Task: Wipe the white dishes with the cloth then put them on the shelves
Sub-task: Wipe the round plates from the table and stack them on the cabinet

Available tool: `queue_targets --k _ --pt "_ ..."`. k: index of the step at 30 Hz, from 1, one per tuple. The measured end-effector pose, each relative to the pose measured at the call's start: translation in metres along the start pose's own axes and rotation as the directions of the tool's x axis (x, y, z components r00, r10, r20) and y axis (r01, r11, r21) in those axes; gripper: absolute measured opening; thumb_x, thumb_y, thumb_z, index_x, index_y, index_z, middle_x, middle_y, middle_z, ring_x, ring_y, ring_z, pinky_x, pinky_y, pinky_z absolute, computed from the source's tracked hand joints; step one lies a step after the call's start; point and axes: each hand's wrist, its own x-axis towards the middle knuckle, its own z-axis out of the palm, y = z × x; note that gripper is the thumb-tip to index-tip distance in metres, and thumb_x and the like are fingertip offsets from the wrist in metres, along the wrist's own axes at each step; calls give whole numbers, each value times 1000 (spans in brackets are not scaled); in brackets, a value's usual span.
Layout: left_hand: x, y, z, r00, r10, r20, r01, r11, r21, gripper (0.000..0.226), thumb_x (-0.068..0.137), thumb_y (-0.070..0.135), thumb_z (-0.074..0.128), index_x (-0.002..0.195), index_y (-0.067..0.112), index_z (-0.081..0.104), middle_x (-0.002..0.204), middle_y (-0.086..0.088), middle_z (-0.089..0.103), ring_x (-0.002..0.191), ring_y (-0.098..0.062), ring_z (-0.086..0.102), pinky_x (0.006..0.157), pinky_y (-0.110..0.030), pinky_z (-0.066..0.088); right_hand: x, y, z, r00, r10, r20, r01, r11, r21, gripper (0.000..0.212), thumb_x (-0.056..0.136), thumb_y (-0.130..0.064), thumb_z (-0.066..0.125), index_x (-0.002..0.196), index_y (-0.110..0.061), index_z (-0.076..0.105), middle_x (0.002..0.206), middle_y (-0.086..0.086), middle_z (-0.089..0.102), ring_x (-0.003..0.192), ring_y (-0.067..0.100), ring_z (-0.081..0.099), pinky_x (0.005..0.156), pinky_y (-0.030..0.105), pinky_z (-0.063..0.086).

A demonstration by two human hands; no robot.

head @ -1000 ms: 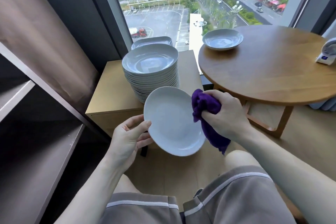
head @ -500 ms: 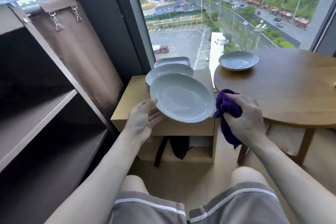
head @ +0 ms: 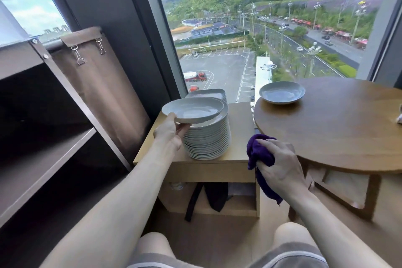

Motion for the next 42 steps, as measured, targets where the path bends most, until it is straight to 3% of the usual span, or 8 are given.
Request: queue_targets --k 6,11,16,20,26,29,35,42 --pt "16 -6 12 999 42 -23 -40 997 68 37 94 1 73 126 -7 56 116 -25 66 95 -38 72 82 -48 65 1 6 3 1000 4 -12 -4 1000 -7 59 79 -19 81 135 -25 64 132 0 63 128 18 41 98 36 40" --pt "26 -5 3 998 63 -16 -53 932 358 26 96 6 74 114 -7 60 95 -22 72 69 -27 78 52 -30 62 1 4 6 1000 -4 -3 4 1000 -9 58 77 -17 81 133 -26 65 132 -3 63 127 17 40 96 32 37" --pt "34 -12 1 992 122 -18 -93 840 535 26 96 9 75 109 -8 60 86 -22 74 53 -20 74 45 -24 56 0 1 5 1000 1 8 -1 1000 2 58 78 -17 81 133 -26 65 132 -3 62 128 16 40 96 33 38" --pt "42 -18 2 976 218 4 -169 741 650 27 94 13 78 104 -8 65 74 -16 74 54 -20 75 46 -25 57 1 1 1 999 35 3 -35 999 0 56 80 -16 79 133 -25 65 132 -2 63 128 17 41 100 38 41" --pt "30 -23 -6 915 402 15 -282 614 737 41 90 36 80 108 7 57 84 -12 73 51 -17 73 65 -42 67 6 4 -5 997 70 -20 -70 997 15 52 80 -16 78 130 -27 67 128 -4 65 126 15 40 98 35 39" --pt "5 -38 1 869 466 166 -435 558 707 29 93 38 73 102 14 60 87 -9 71 49 -14 70 58 -39 65 11 9 -8 994 101 -37 -100 995 28 52 80 -16 76 130 -27 67 126 -3 66 122 17 42 96 35 40" --pt "-28 -91 57 836 31 548 -461 581 671 11 100 18 69 98 8 65 80 -12 69 54 -15 67 52 -31 58 35 31 -29 978 169 -122 -171 985 0 47 83 -19 72 129 -28 68 123 -5 68 115 19 46 90 28 37" --pt "-1 -153 158 801 -238 549 -302 632 714 12 104 17 63 107 6 61 95 -18 70 71 -26 73 62 -38 64 87 74 -61 953 274 -127 -283 957 -61 26 82 -23 59 101 -34 72 96 -12 73 105 22 54 91 38 48"
